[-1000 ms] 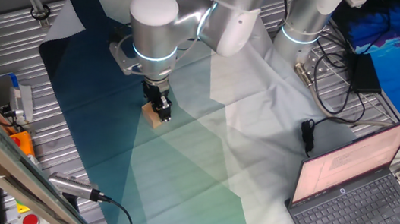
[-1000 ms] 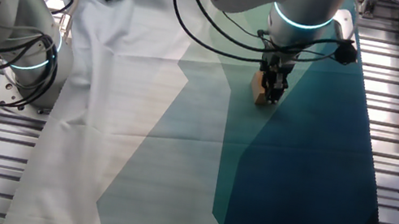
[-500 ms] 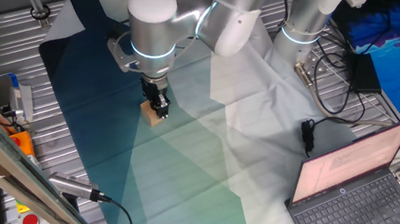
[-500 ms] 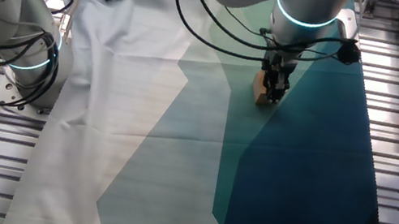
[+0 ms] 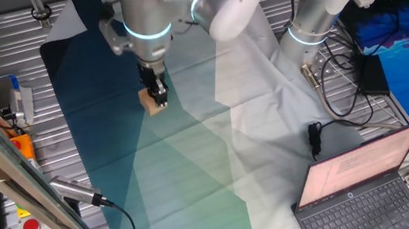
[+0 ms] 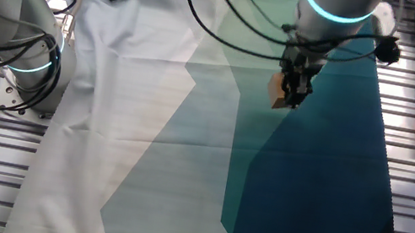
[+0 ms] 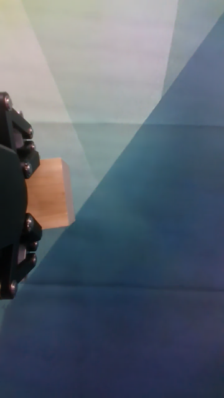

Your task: Pick up one small block

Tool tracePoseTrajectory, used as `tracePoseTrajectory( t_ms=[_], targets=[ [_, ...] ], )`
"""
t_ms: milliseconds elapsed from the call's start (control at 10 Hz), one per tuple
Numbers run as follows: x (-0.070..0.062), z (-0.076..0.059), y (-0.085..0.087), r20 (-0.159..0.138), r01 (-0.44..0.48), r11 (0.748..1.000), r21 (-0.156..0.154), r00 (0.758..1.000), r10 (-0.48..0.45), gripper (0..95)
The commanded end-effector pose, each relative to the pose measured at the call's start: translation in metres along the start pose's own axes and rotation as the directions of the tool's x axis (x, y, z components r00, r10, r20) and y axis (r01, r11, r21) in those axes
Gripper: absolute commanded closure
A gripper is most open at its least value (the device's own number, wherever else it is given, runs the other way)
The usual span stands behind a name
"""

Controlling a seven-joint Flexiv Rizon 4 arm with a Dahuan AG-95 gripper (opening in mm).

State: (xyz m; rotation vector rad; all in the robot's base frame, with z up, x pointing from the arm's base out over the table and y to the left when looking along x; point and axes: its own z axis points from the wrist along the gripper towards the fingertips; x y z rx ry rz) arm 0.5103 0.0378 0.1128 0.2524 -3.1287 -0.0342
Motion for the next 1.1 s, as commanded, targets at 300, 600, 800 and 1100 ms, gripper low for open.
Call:
tracePoseTrajectory(
  t_ms=[300, 600, 800, 1100],
  targets=[
    [0.005, -0.032, -0.003, -0.032, -0.004, 1.000, -0.012, 0.999, 0.003, 95.0],
    [0.006, -0.035, -0.003, -0.039, -0.001, 1.000, -0.008, 0.999, 0.001, 95.0],
    [0.006, -0.035, -0.003, -0.042, -0.018, 1.000, 0.002, 0.999, 0.018, 95.0],
    [0.007, -0.034, -0.003, -0.039, -0.063, 0.998, 0.004, 0.997, 0.063, 95.0]
  ],
)
